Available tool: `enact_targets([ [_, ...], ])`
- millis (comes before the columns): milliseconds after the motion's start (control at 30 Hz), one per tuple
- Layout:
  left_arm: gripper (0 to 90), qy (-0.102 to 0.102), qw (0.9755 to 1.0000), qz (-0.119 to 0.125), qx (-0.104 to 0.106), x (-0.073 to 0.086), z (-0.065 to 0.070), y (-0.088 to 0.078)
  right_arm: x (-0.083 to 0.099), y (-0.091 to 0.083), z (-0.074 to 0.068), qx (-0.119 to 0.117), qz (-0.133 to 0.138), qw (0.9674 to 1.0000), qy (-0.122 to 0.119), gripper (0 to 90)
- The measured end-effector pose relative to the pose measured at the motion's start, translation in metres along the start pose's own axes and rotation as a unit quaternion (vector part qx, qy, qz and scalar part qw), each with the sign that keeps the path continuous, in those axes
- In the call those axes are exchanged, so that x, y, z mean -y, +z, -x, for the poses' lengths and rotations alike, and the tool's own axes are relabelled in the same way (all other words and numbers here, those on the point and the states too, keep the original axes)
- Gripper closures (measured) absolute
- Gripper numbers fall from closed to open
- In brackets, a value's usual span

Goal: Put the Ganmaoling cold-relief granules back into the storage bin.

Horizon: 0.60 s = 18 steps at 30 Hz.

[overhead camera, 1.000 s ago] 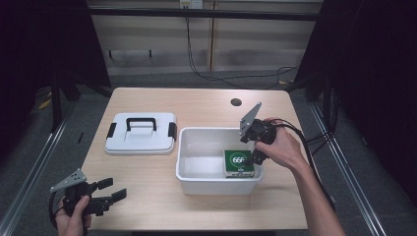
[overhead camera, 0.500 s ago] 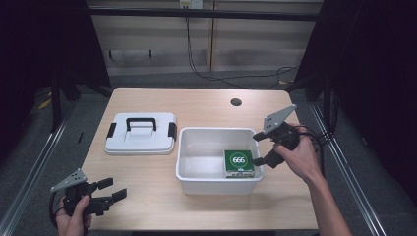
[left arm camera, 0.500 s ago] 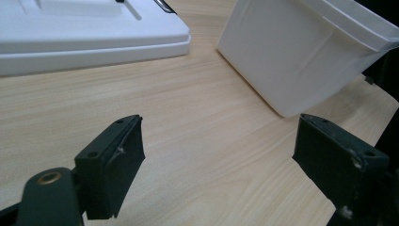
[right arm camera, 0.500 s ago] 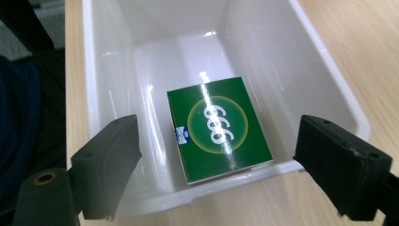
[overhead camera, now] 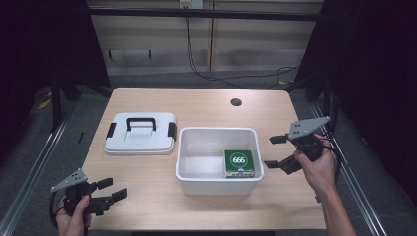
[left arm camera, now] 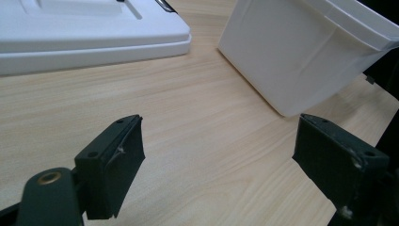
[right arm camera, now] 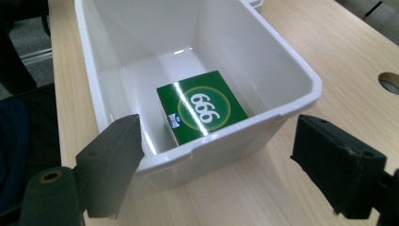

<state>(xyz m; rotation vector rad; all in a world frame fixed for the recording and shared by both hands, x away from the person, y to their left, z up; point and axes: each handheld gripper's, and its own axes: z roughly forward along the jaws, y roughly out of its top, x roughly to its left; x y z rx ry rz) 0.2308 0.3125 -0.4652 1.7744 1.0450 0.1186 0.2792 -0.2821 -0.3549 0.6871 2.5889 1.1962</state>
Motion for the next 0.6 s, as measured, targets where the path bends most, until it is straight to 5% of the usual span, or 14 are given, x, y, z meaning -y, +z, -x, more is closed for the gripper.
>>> enact_targets([
  [267,16.3,-0.002,1.0000,-0.001,-0.001,0.000,0.000,0.000,0.027,-0.008,-0.008,0.034,0.049,0.9980,0.021,15.9],
  [600,16.3,-0.001,1.0000,0.000,-0.001,0.000,0.000,0.000,0.060,-0.009,-0.003,0.060,0.052,0.9947,0.065,15.9],
])
